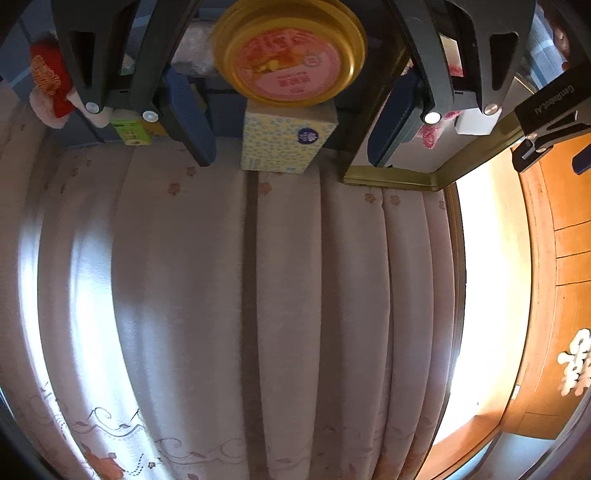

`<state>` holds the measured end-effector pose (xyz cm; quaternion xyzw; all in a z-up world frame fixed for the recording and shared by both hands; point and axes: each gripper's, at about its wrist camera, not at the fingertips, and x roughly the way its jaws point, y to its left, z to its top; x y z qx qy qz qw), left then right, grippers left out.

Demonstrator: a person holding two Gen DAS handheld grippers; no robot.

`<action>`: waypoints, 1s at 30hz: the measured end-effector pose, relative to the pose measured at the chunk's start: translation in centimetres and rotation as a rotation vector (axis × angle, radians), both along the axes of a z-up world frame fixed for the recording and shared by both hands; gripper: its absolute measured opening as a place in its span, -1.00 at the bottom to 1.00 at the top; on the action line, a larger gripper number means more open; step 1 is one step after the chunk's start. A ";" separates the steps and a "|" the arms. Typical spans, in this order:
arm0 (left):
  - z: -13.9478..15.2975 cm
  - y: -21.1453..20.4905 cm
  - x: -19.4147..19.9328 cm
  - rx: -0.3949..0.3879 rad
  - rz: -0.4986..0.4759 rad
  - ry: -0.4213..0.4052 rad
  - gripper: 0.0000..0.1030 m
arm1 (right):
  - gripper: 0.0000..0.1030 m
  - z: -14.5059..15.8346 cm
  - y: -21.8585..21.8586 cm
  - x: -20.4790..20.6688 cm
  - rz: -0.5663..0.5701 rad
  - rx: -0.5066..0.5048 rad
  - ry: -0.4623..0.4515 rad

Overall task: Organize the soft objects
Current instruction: 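Release the sponge and the towel roll into the gold tray with both grippers, then move the right gripper back over the remaining objects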

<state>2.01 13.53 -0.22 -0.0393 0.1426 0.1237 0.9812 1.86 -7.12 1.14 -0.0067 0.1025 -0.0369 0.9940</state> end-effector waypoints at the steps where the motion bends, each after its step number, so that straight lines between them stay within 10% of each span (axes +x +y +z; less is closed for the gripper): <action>1: 0.0 -0.4 -0.1 0.000 -0.012 -0.001 0.99 | 0.67 0.0 -0.1 -0.1 -0.002 -0.006 -0.002; 30: 0.5 -11.7 -3.8 0.062 -0.334 0.007 0.99 | 0.66 -0.6 -13.2 -5.3 -0.229 0.051 0.040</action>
